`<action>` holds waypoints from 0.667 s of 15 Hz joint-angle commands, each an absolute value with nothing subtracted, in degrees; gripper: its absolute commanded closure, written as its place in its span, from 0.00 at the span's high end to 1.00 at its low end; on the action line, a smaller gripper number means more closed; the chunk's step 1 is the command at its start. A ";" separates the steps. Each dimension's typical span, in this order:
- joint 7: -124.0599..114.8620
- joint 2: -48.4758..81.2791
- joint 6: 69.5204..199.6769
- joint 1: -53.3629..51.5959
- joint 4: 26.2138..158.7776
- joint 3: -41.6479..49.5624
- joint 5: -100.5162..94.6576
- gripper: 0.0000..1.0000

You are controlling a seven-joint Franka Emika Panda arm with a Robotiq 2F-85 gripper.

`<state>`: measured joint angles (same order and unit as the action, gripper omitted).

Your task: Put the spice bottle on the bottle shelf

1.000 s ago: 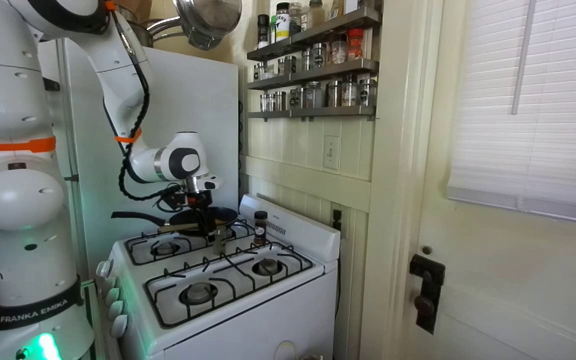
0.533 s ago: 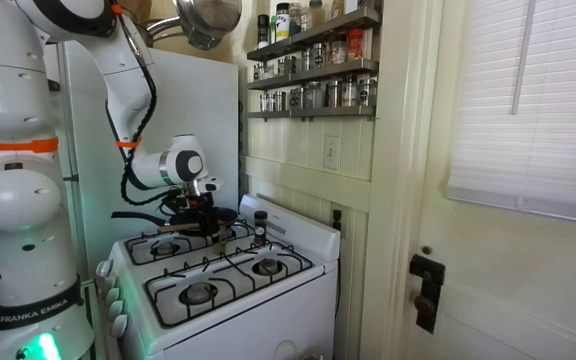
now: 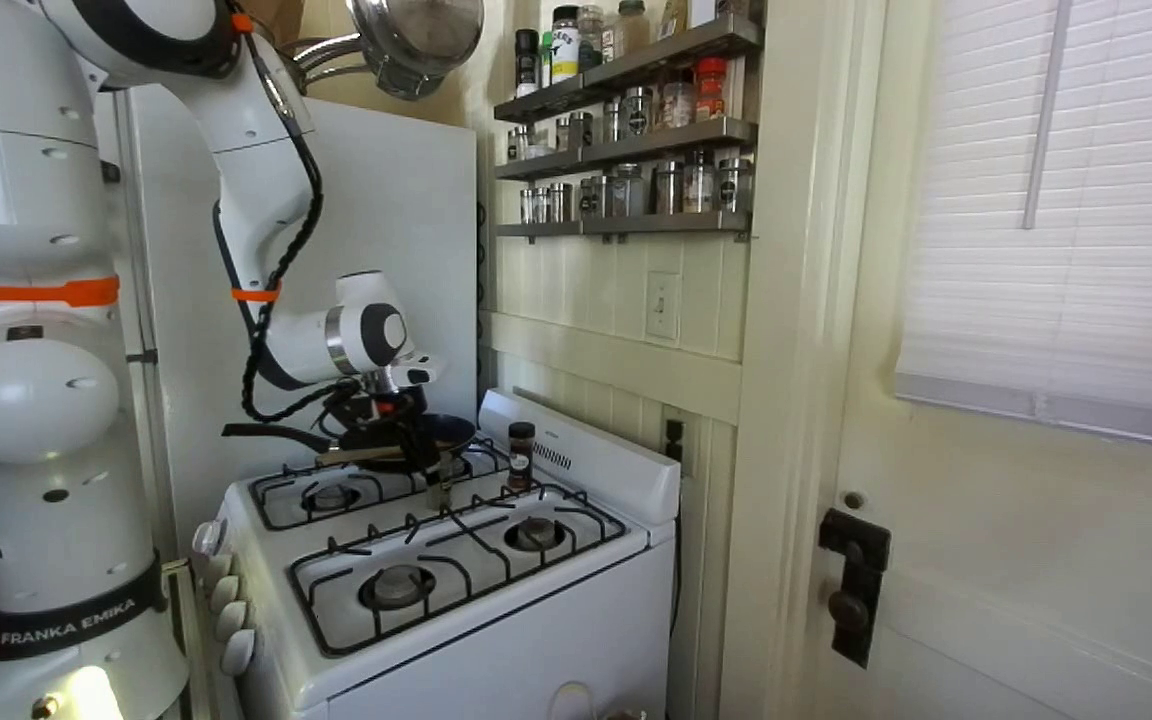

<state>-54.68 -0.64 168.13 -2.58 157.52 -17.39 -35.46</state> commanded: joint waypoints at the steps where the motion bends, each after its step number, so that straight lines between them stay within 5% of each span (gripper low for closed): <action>1: -61.41 -0.54 169.75 -1.76 157.47 -16.91 -43.35 1.00; 10: -62.47 -1.06 168.08 -1.77 155.90 -17.10 -46.51 1.00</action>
